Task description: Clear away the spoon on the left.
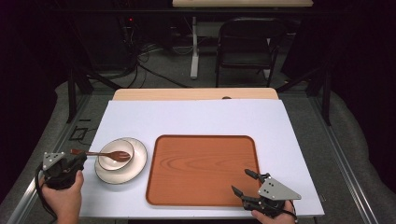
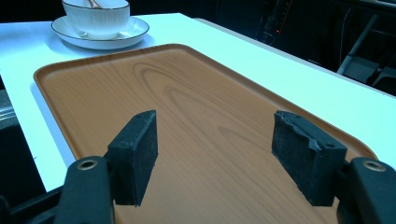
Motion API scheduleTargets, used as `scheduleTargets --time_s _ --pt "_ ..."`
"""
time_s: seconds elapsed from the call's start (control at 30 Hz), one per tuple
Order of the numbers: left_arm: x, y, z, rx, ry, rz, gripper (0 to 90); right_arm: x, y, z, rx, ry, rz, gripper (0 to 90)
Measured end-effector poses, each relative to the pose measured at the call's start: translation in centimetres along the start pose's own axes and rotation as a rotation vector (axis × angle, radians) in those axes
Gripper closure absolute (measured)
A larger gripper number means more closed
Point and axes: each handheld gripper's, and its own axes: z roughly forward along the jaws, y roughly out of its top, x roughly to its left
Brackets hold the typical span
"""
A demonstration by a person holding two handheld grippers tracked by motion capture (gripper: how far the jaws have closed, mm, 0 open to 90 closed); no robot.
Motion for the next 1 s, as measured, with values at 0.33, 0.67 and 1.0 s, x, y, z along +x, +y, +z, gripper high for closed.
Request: scheduleTargets --time_s 0.33,0.67,1.0 --pt "0.3 -0.3 -0.8 -0.046 -0.045 -0.086 78.6 0.0 0.0 -0.1 -0.003 0.001 -0.001 31.3" --pt "2.0 -1.0 -2.0 -0.102 -0.124 -0.264 58.3 0.0 0.0 0.0 -0.002 0.003 -0.002 31.3" --pt "2.9 -1.8 -0.8 -0.113 -0.167 -0.422 50.2 0.0 0.0 0.0 0.000 0.004 -0.002 31.3"
